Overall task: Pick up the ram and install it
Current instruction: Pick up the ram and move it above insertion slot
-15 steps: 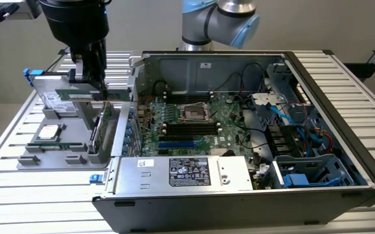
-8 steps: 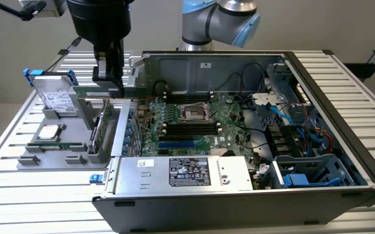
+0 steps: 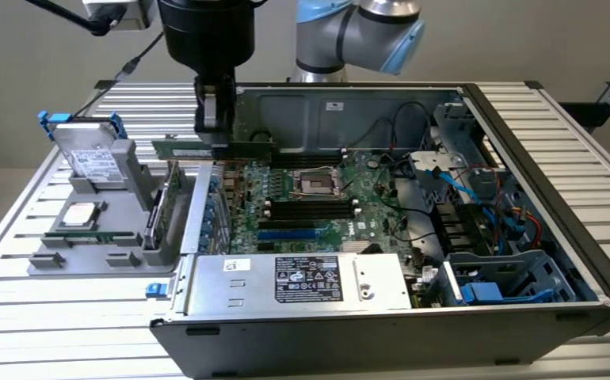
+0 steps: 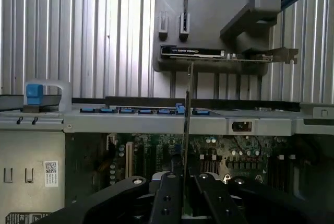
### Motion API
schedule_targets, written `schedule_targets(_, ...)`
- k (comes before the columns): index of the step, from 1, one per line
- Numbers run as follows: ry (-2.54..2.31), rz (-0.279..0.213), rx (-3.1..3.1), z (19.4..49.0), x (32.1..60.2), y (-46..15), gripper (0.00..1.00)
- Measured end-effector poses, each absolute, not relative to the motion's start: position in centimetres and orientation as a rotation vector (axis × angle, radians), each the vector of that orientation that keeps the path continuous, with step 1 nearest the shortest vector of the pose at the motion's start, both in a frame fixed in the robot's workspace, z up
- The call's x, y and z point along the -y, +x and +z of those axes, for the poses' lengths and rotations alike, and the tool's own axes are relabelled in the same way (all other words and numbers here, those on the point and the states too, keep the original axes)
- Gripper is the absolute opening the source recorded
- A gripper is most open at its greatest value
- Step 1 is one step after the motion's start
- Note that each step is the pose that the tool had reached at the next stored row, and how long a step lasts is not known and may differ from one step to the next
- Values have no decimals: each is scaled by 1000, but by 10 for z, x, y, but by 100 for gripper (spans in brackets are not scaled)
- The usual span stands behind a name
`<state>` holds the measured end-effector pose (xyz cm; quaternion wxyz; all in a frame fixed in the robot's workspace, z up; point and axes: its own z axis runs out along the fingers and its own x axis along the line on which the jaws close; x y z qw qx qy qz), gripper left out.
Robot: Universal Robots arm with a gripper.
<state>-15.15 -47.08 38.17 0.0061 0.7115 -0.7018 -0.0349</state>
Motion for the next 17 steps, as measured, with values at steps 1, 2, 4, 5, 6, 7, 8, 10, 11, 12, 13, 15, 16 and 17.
schedule_targets(1,2227,-109,2196,381,471,-147,14)
schedule_targets(2,2227,-109,2196,381,471,-143,14)
schedule_targets(4,2227,-109,2196,380,471,-134,14)
schedule_targets(5,2227,-109,2196,379,471,-129,14)
schedule_targets(6,2227,-109,2196,379,471,-124,14)
schedule_targets(7,2227,-109,2196,378,471,-120,14)
schedule_targets(8,2227,-109,2196,378,471,-115,14)
schedule_targets(10,2227,-109,2196,376,471,-106,14)
schedule_targets(11,2227,-109,2196,376,471,-101,14)
schedule_targets(12,2227,-109,2196,375,470,-97,14)
schedule_targets(13,2227,-109,2196,374,470,-92,14)
schedule_targets(15,2227,-109,2196,372,469,-83,14)
schedule_targets(16,2227,-109,2196,371,468,-79,14)
schedule_targets(17,2227,-109,2196,369,467,-74,14)
